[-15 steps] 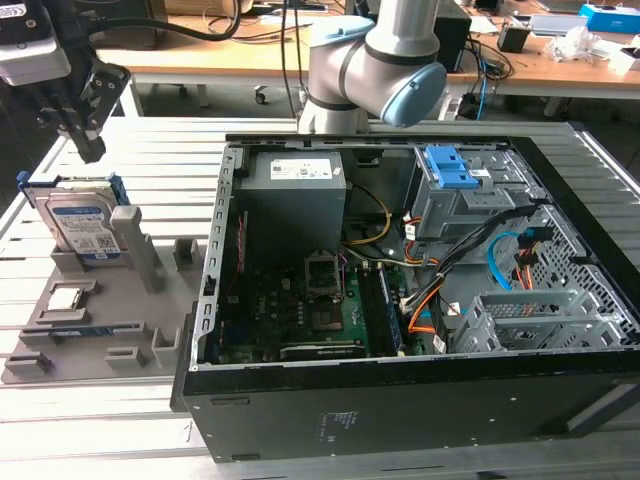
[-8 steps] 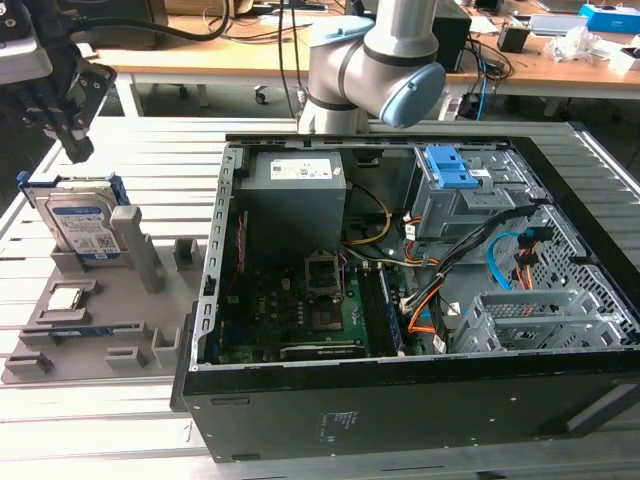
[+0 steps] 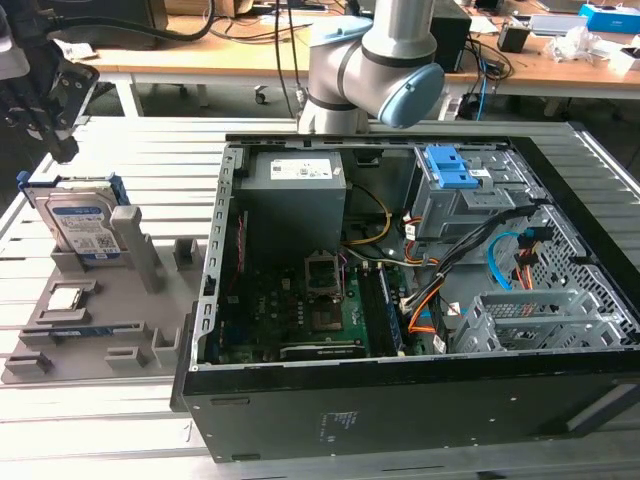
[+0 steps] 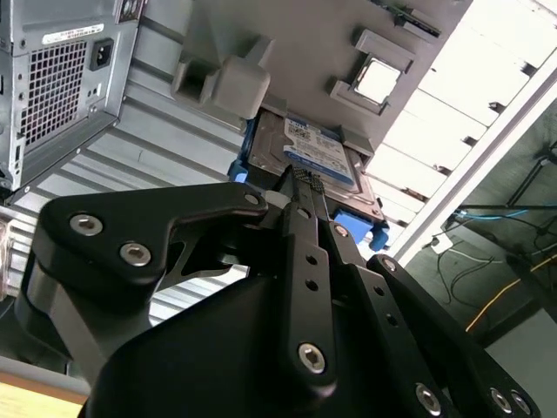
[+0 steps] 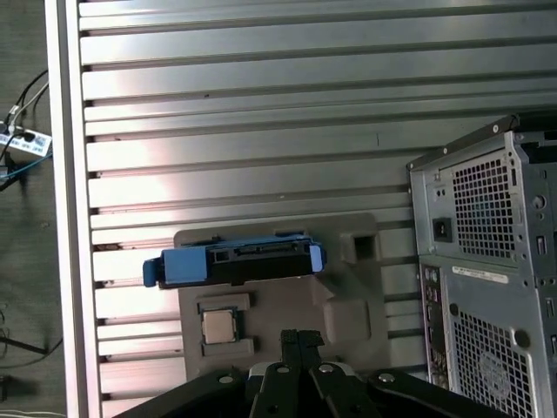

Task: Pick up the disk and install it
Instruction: 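Reach for the disk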

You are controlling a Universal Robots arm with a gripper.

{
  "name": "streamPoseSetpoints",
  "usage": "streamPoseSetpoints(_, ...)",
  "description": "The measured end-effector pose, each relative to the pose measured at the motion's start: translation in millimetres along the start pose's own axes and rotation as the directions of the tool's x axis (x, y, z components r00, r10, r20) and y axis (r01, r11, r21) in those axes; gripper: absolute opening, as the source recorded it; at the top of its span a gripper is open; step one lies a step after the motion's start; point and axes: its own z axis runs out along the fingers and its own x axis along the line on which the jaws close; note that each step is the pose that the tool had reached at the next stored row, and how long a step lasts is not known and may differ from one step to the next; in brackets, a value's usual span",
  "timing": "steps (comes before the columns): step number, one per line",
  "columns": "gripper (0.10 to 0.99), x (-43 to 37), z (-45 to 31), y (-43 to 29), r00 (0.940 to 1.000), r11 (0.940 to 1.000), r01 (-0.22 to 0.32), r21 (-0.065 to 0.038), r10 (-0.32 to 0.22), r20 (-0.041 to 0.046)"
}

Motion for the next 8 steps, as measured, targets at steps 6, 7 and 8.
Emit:
streamPoseSetpoints(6,0.102,10.0,-0.2,-0.8,1.0,1.0,0.0,0.0,0.0,0.0001)
streamPoseSetpoints(7,0.102,12.1,-0.3,-0.9,1.0,1.0,0.0,0.0,0.0,0.0001)
streamPoseSetpoints(8,0.102,14.4,-0.4,-1.1,1.0,1.0,0.0,0.0,0.0,0.0)
